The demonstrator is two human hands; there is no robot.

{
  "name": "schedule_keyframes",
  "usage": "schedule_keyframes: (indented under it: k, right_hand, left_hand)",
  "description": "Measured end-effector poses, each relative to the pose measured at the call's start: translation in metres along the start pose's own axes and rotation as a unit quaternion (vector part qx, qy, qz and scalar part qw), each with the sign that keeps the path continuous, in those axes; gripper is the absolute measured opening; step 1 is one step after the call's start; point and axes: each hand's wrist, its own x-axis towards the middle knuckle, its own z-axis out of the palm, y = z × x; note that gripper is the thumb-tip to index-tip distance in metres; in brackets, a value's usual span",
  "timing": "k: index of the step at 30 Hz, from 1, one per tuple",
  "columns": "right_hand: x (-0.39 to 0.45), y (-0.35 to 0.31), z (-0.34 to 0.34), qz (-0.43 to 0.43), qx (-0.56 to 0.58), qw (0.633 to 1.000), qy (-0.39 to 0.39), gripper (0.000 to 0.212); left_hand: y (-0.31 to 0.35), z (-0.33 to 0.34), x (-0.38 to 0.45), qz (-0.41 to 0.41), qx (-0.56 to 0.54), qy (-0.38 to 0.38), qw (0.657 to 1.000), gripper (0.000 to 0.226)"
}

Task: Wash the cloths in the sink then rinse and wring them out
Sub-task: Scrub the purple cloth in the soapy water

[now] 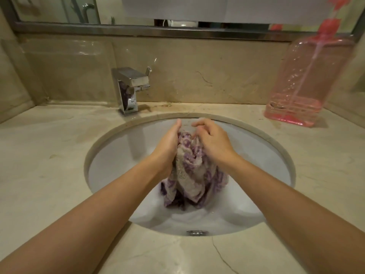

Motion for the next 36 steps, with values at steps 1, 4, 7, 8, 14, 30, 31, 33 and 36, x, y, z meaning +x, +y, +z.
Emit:
schedule_keyframes:
  k: [1, 4, 7, 8, 14, 30, 31, 33, 36]
  right_hand:
    - [-0.002, -0.004, -0.001, 0.033, 0.112, 0.992, -0.043, 0.027]
    - [-0.007, -0.002, -0.006, 0.098, 0.113, 0.966, -0.213, 0.047]
    - [-0.012, 0.0, 0.0, 0.037, 0.075, 0.97, -0.226, 0.038]
    - [-0.013, -0.003, -0.001, 0.029, 0.112, 0.975, -0.188, 0.034]
    - [-0.001, -0.004, -0.012, 0.1, 0.188, 0.962, 0.168, 0.057]
    - [-0.022, -0.033, 0.018, -0.075, -0.018, 0.987, 0.141, 0.056]
    - [-0.016, -0.033, 0.02, -0.067, -0.057, 0.986, 0.142, 0.057]
    - [-0.011, -0.032, 0.02, -0.003, -0.095, 0.987, 0.129, 0.059]
    - [-0.024, -0.029, 0.027, -0.061, -0.099, 0.986, 0.119, 0.053]
  left_hand:
    - [0.0, -0.004, -0.001, 0.0, 0.007, 0.012, 1.0, 0.063]
    - [0.002, -0.016, 0.006, 0.01, 0.01, 0.07, 0.997, 0.064]
    - [0.003, -0.023, 0.007, 0.036, 0.073, 0.083, 0.993, 0.071]
    - [0.002, -0.025, 0.007, 0.04, 0.11, 0.072, 0.99, 0.07]
    - [-0.007, -0.02, 0.001, -0.003, 0.352, -0.092, 0.932, 0.091]
    - [-0.007, 0.009, 0.008, 0.142, 0.032, 0.094, 0.985, 0.039]
    - [-0.008, 0.013, 0.007, 0.128, -0.003, 0.091, 0.988, 0.04]
    - [-0.01, 0.014, 0.006, 0.101, -0.046, 0.081, 0.991, 0.038]
    - [-0.011, 0.013, 0.006, 0.113, -0.088, 0.112, 0.983, 0.034]
